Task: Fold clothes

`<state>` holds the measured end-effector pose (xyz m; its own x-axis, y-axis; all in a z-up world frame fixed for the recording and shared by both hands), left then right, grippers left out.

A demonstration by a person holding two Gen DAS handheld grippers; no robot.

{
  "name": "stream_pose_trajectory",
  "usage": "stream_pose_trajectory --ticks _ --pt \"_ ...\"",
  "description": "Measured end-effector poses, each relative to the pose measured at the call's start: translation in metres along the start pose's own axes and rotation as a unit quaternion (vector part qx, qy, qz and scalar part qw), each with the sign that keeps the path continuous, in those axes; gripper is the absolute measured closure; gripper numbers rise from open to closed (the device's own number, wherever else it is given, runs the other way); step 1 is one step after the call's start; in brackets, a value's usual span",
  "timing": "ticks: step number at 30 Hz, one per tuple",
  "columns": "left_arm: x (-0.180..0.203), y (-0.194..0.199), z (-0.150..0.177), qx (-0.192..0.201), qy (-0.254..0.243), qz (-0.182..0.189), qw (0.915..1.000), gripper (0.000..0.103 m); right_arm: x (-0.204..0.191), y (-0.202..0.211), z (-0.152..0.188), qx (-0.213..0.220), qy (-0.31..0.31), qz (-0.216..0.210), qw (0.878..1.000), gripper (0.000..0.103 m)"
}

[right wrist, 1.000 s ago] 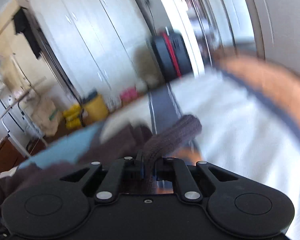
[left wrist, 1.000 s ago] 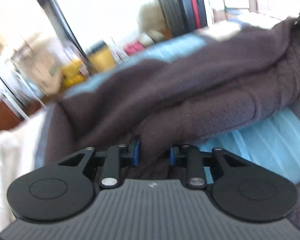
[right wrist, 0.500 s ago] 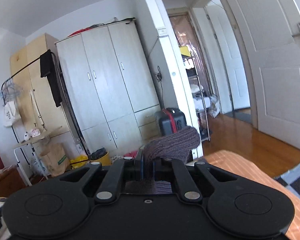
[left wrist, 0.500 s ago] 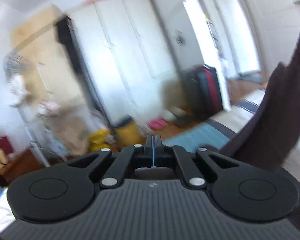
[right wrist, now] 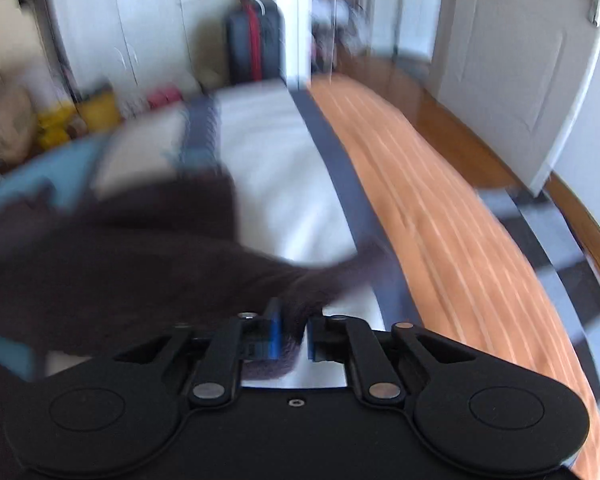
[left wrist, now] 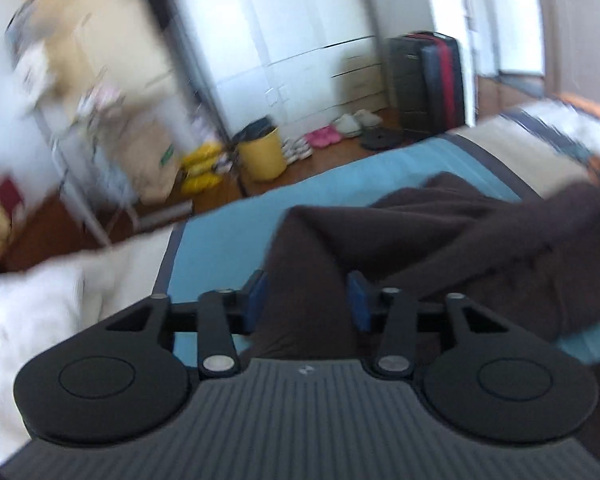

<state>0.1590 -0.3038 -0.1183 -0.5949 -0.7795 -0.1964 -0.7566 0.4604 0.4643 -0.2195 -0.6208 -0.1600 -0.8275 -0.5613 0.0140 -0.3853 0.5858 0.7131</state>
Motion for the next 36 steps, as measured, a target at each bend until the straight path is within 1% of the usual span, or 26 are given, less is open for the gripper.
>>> stream_pose_trajectory --ticks 1,3,4,5,6,7,9,11,13,14,15,16,17,18,19,20,21,22,23,26,27,29,30,32,34,36 --pt "-0.015 -0.001 0.003 -0.007 0.025 -0.002 0.9997 0.056 0.009 -0.003 0.000 -0.001 -0.001 0.020 1.000 0.081" --pt "-0.047 -0.001 0.013 -0.023 0.080 -0.018 0.9963 0.054 0.024 -0.001 -0.012 0.023 -0.003 0.057 0.998 0.078" --pt "-0.062 -0.002 0.020 -0.032 0.109 -0.030 0.9931 0.054 0.031 0.002 -0.019 0.037 -0.008 0.071 0.997 0.077" --pt "-0.074 -0.002 0.025 -0.036 0.136 -0.036 0.9894 0.054 0.035 0.005 -0.023 0.048 -0.021 0.065 0.997 0.077" --pt "-0.081 -0.002 0.029 -0.037 0.156 -0.032 0.9866 0.054 0.037 0.009 -0.027 0.056 -0.039 0.049 0.996 0.077" --pt "-0.081 -0.003 0.030 -0.036 0.164 -0.022 0.9856 0.054 0.033 0.010 -0.028 0.061 -0.058 0.021 0.996 0.077" --pt "-0.073 -0.003 0.030 -0.035 0.162 0.006 0.9861 0.054 0.018 0.010 -0.029 0.061 -0.096 -0.046 0.992 0.074" --pt "-0.053 -0.005 0.029 -0.043 0.149 0.059 0.9861 0.045 -0.004 0.007 -0.022 0.053 -0.113 -0.104 0.987 0.072" --pt "-0.032 -0.009 0.030 -0.058 0.127 0.094 0.9858 0.029 -0.034 -0.001 -0.015 0.034 -0.118 -0.162 0.979 0.069" --pt "-0.023 -0.013 0.031 -0.065 0.111 0.099 0.9868 0.027 -0.050 -0.006 -0.008 0.023 -0.111 -0.183 0.977 0.069" --pt "-0.015 -0.019 0.032 -0.071 0.091 0.097 0.9885 0.021 -0.066 -0.010 -0.002 0.013 -0.095 -0.201 0.975 0.069" --pt "-0.009 -0.027 0.035 -0.079 0.063 0.086 0.9911 0.017 -0.081 -0.012 0.004 0.010 -0.078 -0.212 0.974 0.069" --pt "-0.005 -0.037 0.039 -0.089 0.030 0.067 0.9934 0.016 -0.095 -0.011 0.007 0.012 -0.059 -0.221 0.973 0.069" --pt "-0.004 -0.047 0.042 -0.097 -0.004 0.041 0.9944 0.017 -0.107 -0.011 0.007 0.017 -0.037 -0.228 0.973 0.069" --pt "-0.005 -0.056 0.046 -0.104 -0.037 0.011 0.9939 0.046 -0.118 -0.010 0.007 0.025 -0.015 -0.232 0.972 0.068" --pt "-0.009 -0.061 0.049 -0.107 -0.053 -0.007 0.9928 0.070 -0.124 -0.009 0.005 0.033 -0.001 -0.233 0.972 0.066" --pt "-0.014 -0.064 0.050 -0.108 -0.055 -0.012 0.9925 0.080 -0.127 -0.007 0.002 0.042 0.010 -0.233 0.972 0.061" --pt "-0.020 -0.065 0.050 -0.108 -0.037 -0.007 0.9934 0.081 -0.130 -0.006 -0.001 0.051 0.021 -0.232 0.971 0.055" --pt "-0.026 -0.062 0.045 -0.100 -0.012 0.000 0.9949 0.081 -0.132 -0.006 -0.001 0.058 0.029 -0.227 0.972 0.053" --pt "-0.040 -0.047 0.023 -0.042 0.040 0.009 0.9983 0.081 -0.127 -0.013 0.000 0.058 0.036 -0.212 0.975 0.053" --pt "-0.045 -0.041 0.016 -0.024 0.066 0.018 0.9974 0.081 -0.126 -0.015 0.001 0.055 0.033 -0.211 0.975 0.053" --pt "-0.052 -0.030 0.009 -0.005 0.112 0.049 0.9925 0.081 -0.124 -0.019 0.002 0.051 0.026 -0.214 0.975 0.053" --pt "-0.054 -0.025 0.007 0.003 0.131 0.064 0.9893 0.081 -0.124 -0.019 0.002 0.049 0.021 -0.221 0.974 0.053" --pt "-0.057 -0.022 0.010 0.001 0.154 0.084 0.9845 0.081 -0.129 -0.017 0.003 0.045 0.011 -0.238 0.970 0.053" --pt "-0.059 -0.020 0.017 -0.006 0.171 0.100 0.9801 0.081 -0.138 -0.014 0.003 0.030 -0.010 -0.275 0.961 0.053" --pt "-0.062 -0.020 0.022 -0.013 0.186 0.118 0.9754 0.081 -0.150 -0.014 -0.003 0.005 -0.039 -0.316 0.948 0.051"
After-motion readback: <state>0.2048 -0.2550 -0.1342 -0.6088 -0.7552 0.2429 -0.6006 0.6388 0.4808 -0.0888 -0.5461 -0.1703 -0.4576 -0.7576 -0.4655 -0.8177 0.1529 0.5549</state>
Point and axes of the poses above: each gripper's, at about its wrist camera, not at the fingertips, and y roughly against the way its jaws point, x to its right, z to its underside, the point moved 8 cm from there along -y, roughly the way its jaws point, and after that the axes turned 8 degrees about x, right-handed, at the moved point
